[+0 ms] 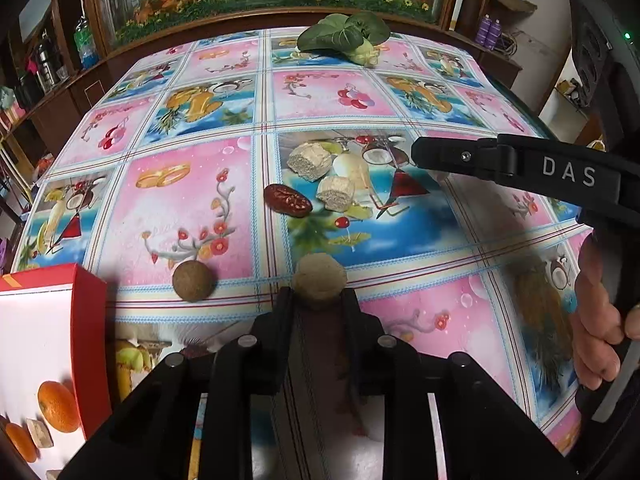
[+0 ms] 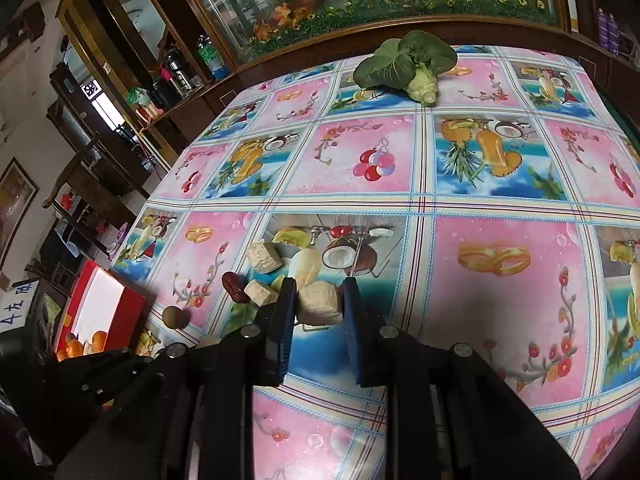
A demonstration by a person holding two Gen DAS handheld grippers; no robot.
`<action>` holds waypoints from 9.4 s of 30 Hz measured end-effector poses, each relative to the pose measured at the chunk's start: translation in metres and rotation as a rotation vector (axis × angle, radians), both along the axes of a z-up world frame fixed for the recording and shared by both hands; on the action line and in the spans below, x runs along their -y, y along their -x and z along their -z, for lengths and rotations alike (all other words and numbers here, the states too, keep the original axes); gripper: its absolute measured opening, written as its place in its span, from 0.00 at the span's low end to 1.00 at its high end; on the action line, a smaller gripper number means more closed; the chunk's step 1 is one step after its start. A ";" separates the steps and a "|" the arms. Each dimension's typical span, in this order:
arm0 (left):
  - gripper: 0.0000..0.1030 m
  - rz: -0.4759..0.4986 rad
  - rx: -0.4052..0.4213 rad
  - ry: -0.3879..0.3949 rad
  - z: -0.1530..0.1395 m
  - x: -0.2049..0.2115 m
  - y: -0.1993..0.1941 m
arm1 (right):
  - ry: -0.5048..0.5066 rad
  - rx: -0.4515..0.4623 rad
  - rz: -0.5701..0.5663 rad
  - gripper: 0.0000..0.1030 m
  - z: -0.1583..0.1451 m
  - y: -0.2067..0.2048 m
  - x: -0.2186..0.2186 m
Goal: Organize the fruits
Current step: 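Grasp a beige cake with the right tool while the left tool grasps a round beige cake, then carry both cakes onto the white tray and open both tools, then move both open tools back over the remaining items on the tablecloth, then grasp a small beige cake with the right tool while the left tool grasps a brown kiwi, then carry the cake and kiwi onto the white tray and open both tools, then grasp a beige cake with the right tool while the left tool grasps a red date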
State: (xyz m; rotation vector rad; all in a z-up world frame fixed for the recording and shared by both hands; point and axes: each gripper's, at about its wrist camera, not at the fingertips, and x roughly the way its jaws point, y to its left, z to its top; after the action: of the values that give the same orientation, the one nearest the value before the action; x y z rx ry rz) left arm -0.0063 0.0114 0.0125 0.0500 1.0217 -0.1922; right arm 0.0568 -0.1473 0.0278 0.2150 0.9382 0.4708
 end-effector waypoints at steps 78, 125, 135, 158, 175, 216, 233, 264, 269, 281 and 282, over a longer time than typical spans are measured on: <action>0.29 -0.491 -0.015 -0.297 -0.015 -0.272 0.041 | 0.102 -0.024 -0.473 0.25 0.006 0.066 -0.308; 0.70 -0.283 0.508 -0.606 -0.179 -0.033 0.061 | -0.292 0.187 -0.032 0.43 -0.103 0.020 -0.017; 0.70 -0.258 0.509 -0.616 -0.176 -0.017 0.057 | -0.311 0.193 -0.010 0.43 -0.105 0.018 -0.001; 0.71 -0.152 0.115 -0.299 -0.052 -0.042 -0.009 | -0.065 -0.066 -0.057 0.44 -0.033 -0.030 -0.004; 0.71 0.018 0.043 -0.305 -0.026 -0.052 0.000 | 0.138 -0.101 -0.228 0.36 0.017 -0.021 -0.066; 0.21 0.022 0.059 -0.085 -0.034 -0.051 0.000 | -0.112 -0.097 -0.184 0.17 -0.013 -0.021 -0.046; 0.21 -0.322 0.156 -0.130 -0.083 -0.214 0.059 | -0.193 0.008 -0.445 0.17 -0.047 0.055 -0.207; 0.22 -0.374 -0.011 -0.213 -0.018 -0.257 0.059 | 0.082 -0.025 -0.591 0.18 0.005 0.094 -0.312; 0.44 -0.395 -0.007 -0.237 -0.021 -0.255 0.062 | 0.049 -0.046 -0.609 0.19 0.001 0.092 -0.306; 0.58 -0.303 0.102 -0.234 -0.065 -0.191 0.062 | -0.105 0.024 -0.438 0.19 -0.036 0.048 -0.201; 0.58 -0.279 0.110 -0.227 -0.068 -0.180 0.060 | -0.116 0.020 -0.401 0.19 -0.037 0.040 -0.184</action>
State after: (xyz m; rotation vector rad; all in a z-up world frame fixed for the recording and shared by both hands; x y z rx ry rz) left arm -0.0665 0.1917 0.0802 0.1225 0.9260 0.1797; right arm 0.0170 0.0366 0.0647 0.1256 0.9375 0.8968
